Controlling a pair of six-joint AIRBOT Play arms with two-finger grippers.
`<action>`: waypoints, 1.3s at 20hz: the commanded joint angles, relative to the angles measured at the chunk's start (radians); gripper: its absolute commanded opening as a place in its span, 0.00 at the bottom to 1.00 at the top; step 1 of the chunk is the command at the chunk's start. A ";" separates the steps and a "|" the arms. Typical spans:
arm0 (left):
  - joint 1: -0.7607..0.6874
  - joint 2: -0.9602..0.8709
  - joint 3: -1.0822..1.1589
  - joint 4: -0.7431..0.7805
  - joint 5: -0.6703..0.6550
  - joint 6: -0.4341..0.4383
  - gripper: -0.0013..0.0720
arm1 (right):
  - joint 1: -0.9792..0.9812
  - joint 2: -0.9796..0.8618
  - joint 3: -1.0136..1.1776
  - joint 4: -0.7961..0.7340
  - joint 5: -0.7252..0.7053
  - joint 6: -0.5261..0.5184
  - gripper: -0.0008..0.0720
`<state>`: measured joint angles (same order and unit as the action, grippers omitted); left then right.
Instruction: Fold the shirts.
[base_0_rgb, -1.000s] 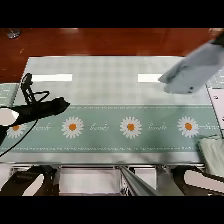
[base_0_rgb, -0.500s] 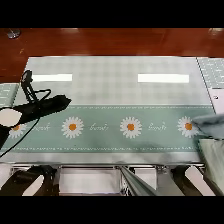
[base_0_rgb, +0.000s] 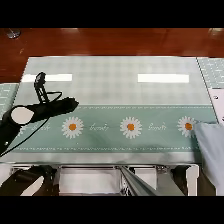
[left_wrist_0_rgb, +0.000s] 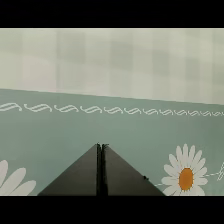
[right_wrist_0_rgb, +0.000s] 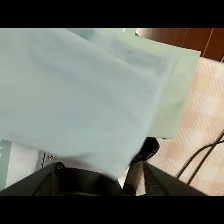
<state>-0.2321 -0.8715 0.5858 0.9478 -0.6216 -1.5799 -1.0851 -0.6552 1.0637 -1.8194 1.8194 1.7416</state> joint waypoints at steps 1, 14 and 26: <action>0.023 -0.026 0.025 -0.003 -0.016 -0.003 0.04 | 0.042 -0.087 0.072 0.125 -0.042 -0.077 0.87; 0.019 -0.167 0.506 0.257 -0.310 0.038 0.04 | 1.350 -0.772 0.494 0.177 -0.603 -0.057 0.05; 0.001 -0.377 0.476 0.451 -0.388 -0.109 0.04 | 1.330 -0.849 0.224 0.168 -0.476 0.176 0.05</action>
<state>-0.2283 -1.2312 1.0573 1.3777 -0.9947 -1.6798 0.2417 -1.5002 1.3003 -1.6512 1.2690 1.8977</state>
